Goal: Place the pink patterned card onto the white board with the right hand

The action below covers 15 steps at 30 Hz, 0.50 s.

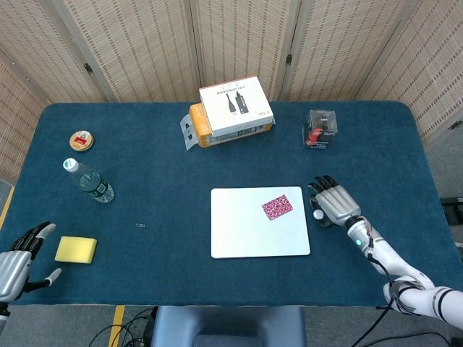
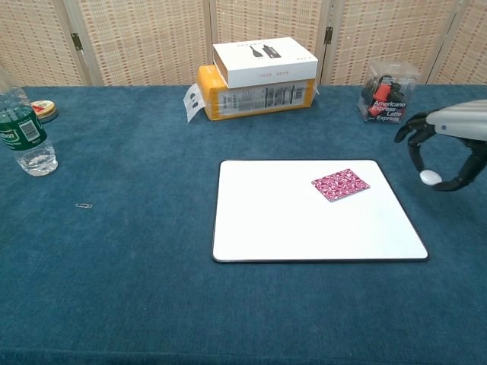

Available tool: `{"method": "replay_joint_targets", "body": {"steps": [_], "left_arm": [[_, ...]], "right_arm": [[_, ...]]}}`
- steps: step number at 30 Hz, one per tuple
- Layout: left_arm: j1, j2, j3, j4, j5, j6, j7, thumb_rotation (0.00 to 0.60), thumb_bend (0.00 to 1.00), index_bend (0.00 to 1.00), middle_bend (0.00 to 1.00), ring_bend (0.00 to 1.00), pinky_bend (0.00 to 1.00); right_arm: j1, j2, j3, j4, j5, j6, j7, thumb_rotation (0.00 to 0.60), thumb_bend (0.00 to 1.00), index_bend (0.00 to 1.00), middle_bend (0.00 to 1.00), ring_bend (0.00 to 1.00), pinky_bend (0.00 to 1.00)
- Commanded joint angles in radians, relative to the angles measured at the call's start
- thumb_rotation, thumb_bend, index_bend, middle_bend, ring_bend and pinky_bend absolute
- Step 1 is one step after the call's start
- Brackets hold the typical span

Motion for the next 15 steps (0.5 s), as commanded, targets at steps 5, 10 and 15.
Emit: {"method": "replay_joint_targets", "body": {"steps": [5,10,15], "left_arm": [[0.001,0.012,0.006,0.016,0.010,0.003,-0.046,0.600,0.29,0.00,0.09,0.12,0.22],[0.011,0.023,-0.004,0.029,-0.012,0.016,-0.087,0.600,0.29,0.00,0.09,0.12,0.22],[0.010,0.026,-0.007,0.042,-0.012,0.016,-0.110,0.600,0.29,0.00,0.09,0.12,0.22]], "right_arm": [[0.136,-0.112,0.071,0.073,0.151,-0.123,-0.116,0.600,0.19,0.55,0.16,0.00,0.00],[0.198,-0.167,0.085,0.135,0.217,-0.173,-0.148,0.600,0.19,0.55,0.16,0.00,0.00],[0.239,-0.196,0.080,0.159,0.249,-0.186,-0.182,0.600,0.19,0.55,0.16,0.00,0.00]]}}
